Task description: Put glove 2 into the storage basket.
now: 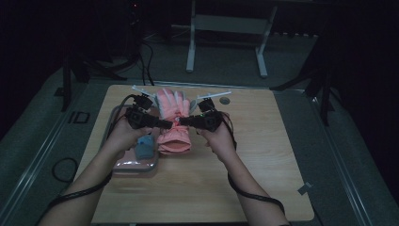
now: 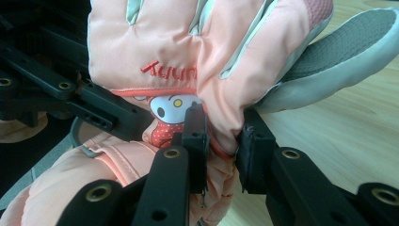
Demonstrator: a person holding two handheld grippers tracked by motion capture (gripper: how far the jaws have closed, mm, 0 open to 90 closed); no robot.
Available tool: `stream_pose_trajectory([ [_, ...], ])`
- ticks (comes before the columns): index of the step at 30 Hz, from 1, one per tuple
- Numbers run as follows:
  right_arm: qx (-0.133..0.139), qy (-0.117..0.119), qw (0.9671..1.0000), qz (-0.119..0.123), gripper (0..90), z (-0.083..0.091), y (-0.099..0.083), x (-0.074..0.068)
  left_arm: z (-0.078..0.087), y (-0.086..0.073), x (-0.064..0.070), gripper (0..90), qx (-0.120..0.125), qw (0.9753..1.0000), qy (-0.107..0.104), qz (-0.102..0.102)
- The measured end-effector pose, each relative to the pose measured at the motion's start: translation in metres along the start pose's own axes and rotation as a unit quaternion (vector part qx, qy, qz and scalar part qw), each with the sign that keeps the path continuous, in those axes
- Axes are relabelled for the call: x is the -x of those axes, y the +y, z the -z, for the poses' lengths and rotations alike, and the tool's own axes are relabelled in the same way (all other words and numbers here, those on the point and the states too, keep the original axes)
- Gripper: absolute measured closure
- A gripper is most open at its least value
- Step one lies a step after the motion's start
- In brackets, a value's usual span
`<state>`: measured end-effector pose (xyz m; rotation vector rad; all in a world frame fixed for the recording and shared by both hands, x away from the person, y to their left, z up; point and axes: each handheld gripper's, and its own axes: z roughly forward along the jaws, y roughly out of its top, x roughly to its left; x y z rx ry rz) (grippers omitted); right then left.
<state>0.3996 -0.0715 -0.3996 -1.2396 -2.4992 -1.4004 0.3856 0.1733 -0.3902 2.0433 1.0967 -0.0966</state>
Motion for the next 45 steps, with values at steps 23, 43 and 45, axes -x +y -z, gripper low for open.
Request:
stream_pose_trajectory([
  [23, -0.008, 0.021, 0.9997, 0.007, 75.2, -0.094, 0.024, -0.059, 0.061, -0.042, -0.068, 64.5, -0.011, 0.9983, 0.041, 0.039],
  [43, -0.084, -0.011, 0.9964, -0.008, 74.2, -0.154, -0.019, -0.056, 0.019, -0.092, -0.108, 64.1, -0.066, 0.9944, 0.023, 0.08],
  [45, -0.093, -0.013, 0.9955, -0.008, 73.8, -0.153, -0.025, -0.055, 0.016, -0.094, -0.109, 64.1, -0.067, 0.9942, 0.019, 0.082],
])
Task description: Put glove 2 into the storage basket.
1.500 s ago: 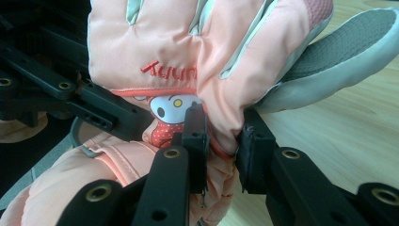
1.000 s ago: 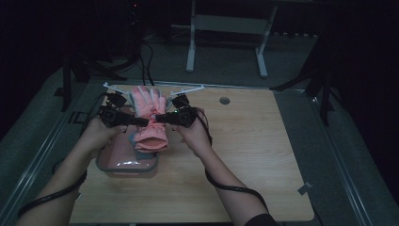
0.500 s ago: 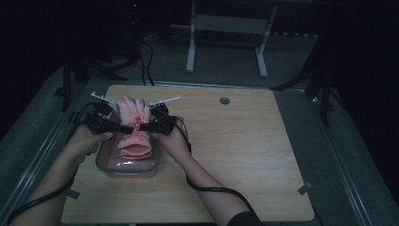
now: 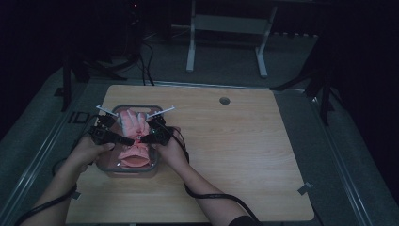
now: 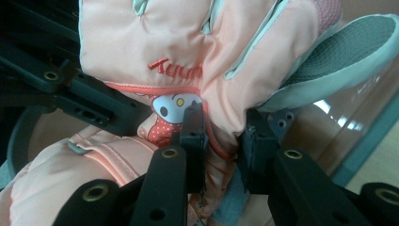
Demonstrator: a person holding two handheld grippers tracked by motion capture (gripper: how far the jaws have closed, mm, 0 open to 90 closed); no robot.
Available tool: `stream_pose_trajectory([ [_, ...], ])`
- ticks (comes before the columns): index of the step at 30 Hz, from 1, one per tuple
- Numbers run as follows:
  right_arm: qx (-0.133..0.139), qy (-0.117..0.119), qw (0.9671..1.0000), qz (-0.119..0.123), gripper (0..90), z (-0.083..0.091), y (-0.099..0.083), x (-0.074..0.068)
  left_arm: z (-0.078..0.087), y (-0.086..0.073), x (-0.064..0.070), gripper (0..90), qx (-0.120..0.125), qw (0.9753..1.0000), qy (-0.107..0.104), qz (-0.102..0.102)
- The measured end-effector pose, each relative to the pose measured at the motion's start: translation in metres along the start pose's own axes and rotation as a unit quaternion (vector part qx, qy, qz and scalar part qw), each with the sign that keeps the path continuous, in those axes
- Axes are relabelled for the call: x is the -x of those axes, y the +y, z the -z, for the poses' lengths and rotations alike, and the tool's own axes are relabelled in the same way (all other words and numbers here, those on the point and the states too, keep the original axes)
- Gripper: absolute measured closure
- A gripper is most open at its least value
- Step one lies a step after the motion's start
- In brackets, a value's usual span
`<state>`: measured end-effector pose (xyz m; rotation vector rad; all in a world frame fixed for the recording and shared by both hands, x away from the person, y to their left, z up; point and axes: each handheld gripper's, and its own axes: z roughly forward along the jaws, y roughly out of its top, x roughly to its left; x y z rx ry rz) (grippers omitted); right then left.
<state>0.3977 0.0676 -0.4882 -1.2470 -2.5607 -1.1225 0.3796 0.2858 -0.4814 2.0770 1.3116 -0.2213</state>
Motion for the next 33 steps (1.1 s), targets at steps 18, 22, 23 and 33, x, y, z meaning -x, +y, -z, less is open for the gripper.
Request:
stream_pose_trajectory([
  [18, 0.006, -0.034, 0.9979, 0.055, 46.8, 0.008, 0.008, -0.001, -0.009, 0.0, 0.0, 48.6, 0.014, 0.9992, 0.036, 0.012],
  [22, 0.043, -0.014, 0.9973, 0.058, 39.4, 0.025, 0.012, 0.001, -0.01, 0.004, 0.005, 43.9, 0.042, 0.9978, 0.051, 0.007],
  [23, 0.049, -0.008, 0.9973, 0.054, 37.5, 0.03, 0.012, 0.003, -0.01, 0.005, 0.006, 42.0, 0.048, 0.9974, 0.053, 0.006],
  [33, 0.057, 0.026, 0.9967, 0.052, 23.6, 0.048, 0.005, 0.017, 0.0, 0.006, 0.015, 15.4, 0.097, 0.9934, 0.06, -0.015],
])
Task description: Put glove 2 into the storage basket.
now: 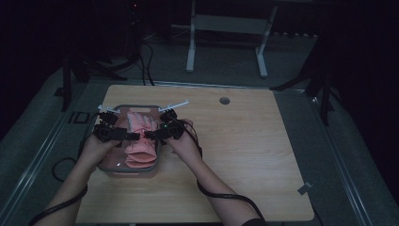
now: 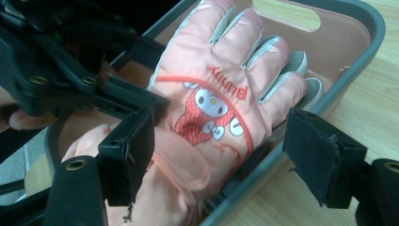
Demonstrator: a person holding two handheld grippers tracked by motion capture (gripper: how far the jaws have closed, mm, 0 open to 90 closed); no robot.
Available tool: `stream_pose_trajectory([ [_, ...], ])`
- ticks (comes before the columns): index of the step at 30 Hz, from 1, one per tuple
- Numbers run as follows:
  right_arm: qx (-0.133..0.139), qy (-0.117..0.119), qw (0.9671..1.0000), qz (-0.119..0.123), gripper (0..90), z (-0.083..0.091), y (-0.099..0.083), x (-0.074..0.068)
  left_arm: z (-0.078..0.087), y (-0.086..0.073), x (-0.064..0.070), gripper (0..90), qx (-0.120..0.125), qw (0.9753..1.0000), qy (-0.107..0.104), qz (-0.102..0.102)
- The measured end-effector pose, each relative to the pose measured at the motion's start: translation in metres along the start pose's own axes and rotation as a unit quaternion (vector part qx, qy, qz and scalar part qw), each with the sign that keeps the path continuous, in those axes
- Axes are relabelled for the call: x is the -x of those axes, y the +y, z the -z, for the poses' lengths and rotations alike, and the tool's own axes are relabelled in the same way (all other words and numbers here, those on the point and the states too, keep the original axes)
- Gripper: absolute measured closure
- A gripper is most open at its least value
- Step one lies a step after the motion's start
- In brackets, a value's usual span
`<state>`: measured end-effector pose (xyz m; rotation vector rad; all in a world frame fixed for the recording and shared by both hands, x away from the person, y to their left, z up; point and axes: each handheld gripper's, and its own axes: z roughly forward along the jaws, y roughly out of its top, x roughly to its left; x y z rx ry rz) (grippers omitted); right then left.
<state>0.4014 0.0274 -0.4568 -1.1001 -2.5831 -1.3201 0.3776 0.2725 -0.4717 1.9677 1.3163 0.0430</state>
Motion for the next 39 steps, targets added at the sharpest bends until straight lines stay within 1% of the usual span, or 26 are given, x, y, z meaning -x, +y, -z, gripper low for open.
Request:
stream_pose_trajectory([
  [2, 0.003, 0.007, 1.0, -0.004, 22.0, 0.003, -0.002, 0.003, 0.003, 0.0, 0.002, 14.4, 0.014, 0.9999, 0.002, -0.002],
  [3, 0.005, 0.008, 0.9999, -0.003, 22.0, 0.005, -0.002, 0.003, 0.004, 0.0, 0.002, 11.7, 0.023, 0.9997, 0.003, -0.004],
  [4, 0.006, 0.01, 0.9999, -0.003, 21.6, 0.006, -0.003, 0.004, 0.006, 0.001, 0.003, 6.8, 0.025, 0.9997, 0.002, -0.006],
  [5, 0.008, 0.01, 0.9999, -0.003, 21.2, 0.008, -0.003, 0.005, 0.008, 0.002, 0.004, 3.3, 0.03, 0.9995, 0.002, -0.011],
  [7, 0.01, 0.013, 0.9999, 0.0, 20.8, 0.011, -0.004, 0.006, 0.013, 0.002, 0.009, 2.2, 0.05, 0.9984, 0.007, -0.026],
  [9, 0.014, 0.013, 0.9998, 0.004, 20.4, 0.016, -0.005, 0.007, 0.017, 0.002, 0.016, 2.2, 0.064, 0.9969, 0.012, -0.043],
  [11, 0.015, 0.016, 0.9998, 0.003, 20.4, 0.02, -0.006, 0.009, 0.021, 0.002, 0.024, 2.2, 0.068, 0.9959, 0.021, -0.056],
  [13, 0.018, 0.018, 0.9997, 0.002, 20.1, 0.023, -0.008, 0.011, 0.023, 0.001, 0.032, 2.2, 0.075, 0.9949, 0.015, -0.065],
  [16, 0.019, 0.019, 0.9996, 0.003, 19.9, 0.027, -0.012, 0.014, 0.025, -0.001, 0.047, 2.2, 0.083, 0.9932, 0.014, -0.081],
  [17, 0.018, 0.02, 0.9996, 0.003, 19.7, 0.028, -0.013, 0.015, 0.025, -0.002, 0.054, 2.2, 0.086, 0.9922, 0.012, -0.09],
  [18, 0.019, 0.022, 0.9996, 0.005, 19.5, 0.03, -0.016, 0.017, 0.024, -0.002, 0.057, 2.3, 0.086, 0.9919, 0.01, -0.093],
  [20, 0.018, 0.024, 0.9996, 0.003, 19.4, 0.033, -0.019, 0.018, 0.023, -0.003, 0.067, 2.3, 0.09, 0.9907, 0.003, -0.102],
  [22, 0.022, 0.024, 0.9995, 0.002, 19.4, 0.036, -0.022, 0.021, 0.022, -0.004, 0.079, 2.3, 0.095, 0.9893, -0.013, -0.11],
  [23, 0.023, 0.025, 0.9994, 0.002, 19.4, 0.038, -0.025, 0.022, 0.021, -0.004, 0.083, 2.3, 0.096, 0.9886, -0.016, -0.116],
  [24, 0.023, 0.026, 0.9994, 0.001, 19.4, 0.039, -0.026, 0.023, 0.019, -0.004, 0.09, 2.3, 0.095, 0.9875, -0.017, -0.125],
  [25, 0.023, 0.026, 0.9994, 0.001, 19.4, 0.039, -0.026, 0.023, 0.019, -0.004, 0.09, 2.3, 0.095, 0.9875, -0.017, -0.125],
  [26, 0.023, 0.025, 0.9994, 0.002, 19.4, 0.041, -0.029, 0.025, 0.016, -0.005, 0.098, 2.3, 0.091, 0.9863, -0.02, -0.136],
  [27, 0.023, 0.025, 0.9994, 0.002, 19.4, 0.041, -0.029, 0.025, 0.016, -0.005, 0.098, 2.3, 0.091, 0.9863, -0.02, -0.136],
  [28, 0.02, 0.025, 0.9995, 0.004, 19.4, 0.044, -0.033, 0.027, 0.012, -0.005, 0.107, 2.3, 0.088, 0.9851, -0.031, -0.144],
  [29, 0.019, 0.024, 0.9995, 0.006, 19.4, 0.047, -0.037, 0.03, 0.011, -0.005, 0.11, 2.3, 0.087, 0.9847, -0.035, -0.147],
  [31, 0.019, 0.026, 0.9994, 0.008, 19.4, 0.051, -0.041, 0.033, 0.007, -0.006, 0.118, 2.3, 0.085, 0.9831, -0.039, -0.157],
  [33, 0.02, 0.029, 0.9993, 0.013, 19.2, 0.054, -0.046, 0.034, 0.003, -0.007, 0.126, 2.3, 0.084, 0.9821, -0.047, -0.162],
  [35, 0.021, 0.029, 0.9991, 0.022, 19.1, 0.058, -0.051, 0.036, -0.001, -0.008, 0.133, 2.3, 0.084, 0.9802, -0.059, -0.17],
  [36, 0.023, 0.032, 0.999, 0.023, 18.8, 0.059, -0.054, 0.038, -0.005, -0.009, 0.138, 2.3, 0.079, 0.979, -0.064, -0.176],
  [39, 0.022, 0.037, 0.9987, 0.026, 18.8, 0.064, -0.063, 0.042, -0.013, -0.013, 0.15, 2.3, 0.076, 0.9765, -0.071, -0.189],
])
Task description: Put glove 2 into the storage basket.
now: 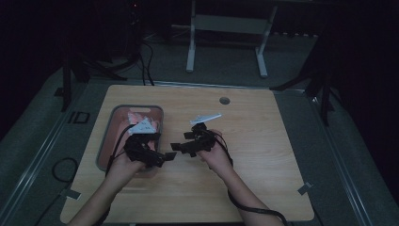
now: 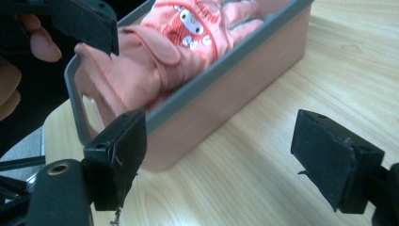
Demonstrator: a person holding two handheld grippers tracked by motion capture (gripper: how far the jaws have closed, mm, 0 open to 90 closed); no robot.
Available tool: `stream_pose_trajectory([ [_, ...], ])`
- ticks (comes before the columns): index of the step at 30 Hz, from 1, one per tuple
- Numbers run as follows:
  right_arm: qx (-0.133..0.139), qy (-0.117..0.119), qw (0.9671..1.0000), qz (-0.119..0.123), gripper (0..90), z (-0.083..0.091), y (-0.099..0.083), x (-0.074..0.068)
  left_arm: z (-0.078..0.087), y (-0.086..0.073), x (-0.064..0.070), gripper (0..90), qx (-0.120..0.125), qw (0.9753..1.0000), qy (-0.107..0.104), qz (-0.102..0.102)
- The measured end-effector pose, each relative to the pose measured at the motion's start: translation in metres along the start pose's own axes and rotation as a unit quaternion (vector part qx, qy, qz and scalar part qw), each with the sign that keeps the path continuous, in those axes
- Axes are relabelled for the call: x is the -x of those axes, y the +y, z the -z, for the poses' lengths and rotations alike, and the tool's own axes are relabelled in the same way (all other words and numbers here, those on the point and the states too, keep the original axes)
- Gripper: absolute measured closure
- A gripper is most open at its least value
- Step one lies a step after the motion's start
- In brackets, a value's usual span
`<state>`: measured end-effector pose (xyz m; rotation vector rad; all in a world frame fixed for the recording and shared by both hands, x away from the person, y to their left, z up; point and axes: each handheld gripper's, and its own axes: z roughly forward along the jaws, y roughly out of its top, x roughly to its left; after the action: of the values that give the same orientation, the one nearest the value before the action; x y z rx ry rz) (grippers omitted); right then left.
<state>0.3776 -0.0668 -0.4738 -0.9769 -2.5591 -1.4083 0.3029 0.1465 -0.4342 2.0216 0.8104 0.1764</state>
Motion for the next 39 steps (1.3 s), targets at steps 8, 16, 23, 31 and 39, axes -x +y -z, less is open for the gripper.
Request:
stream_pose_trajectory([
  [8, -0.001, 0.001, 0.9999, 0.014, 18.6, 0.02, -0.025, 0.01, -0.031, -0.002, 0.031, 2.3, -0.018, 0.9989, -0.035, -0.025],
  [16, 0.0, 0.001, 0.9997, 0.023, 17.6, 0.032, -0.045, 0.018, -0.054, -0.01, 0.044, 2.3, -0.04, 0.9977, -0.043, -0.036],
  [23, -0.003, -0.007, 0.9996, 0.029, 16.6, 0.038, -0.068, 0.028, -0.073, -0.021, 0.049, 2.3, -0.06, 0.996, -0.054, -0.038],
  [31, -0.017, -0.005, 0.9992, 0.037, 14.8, 0.041, -0.09, 0.037, -0.093, -0.036, 0.051, 2.3, -0.075, 0.9947, -0.062, -0.032],
  [39, -0.01, -0.014, 0.999, 0.042, 14.6, 0.048, -0.107, 0.044, -0.111, -0.051, 0.054, 2.3, -0.076, 0.9933, -0.076, -0.041],
])
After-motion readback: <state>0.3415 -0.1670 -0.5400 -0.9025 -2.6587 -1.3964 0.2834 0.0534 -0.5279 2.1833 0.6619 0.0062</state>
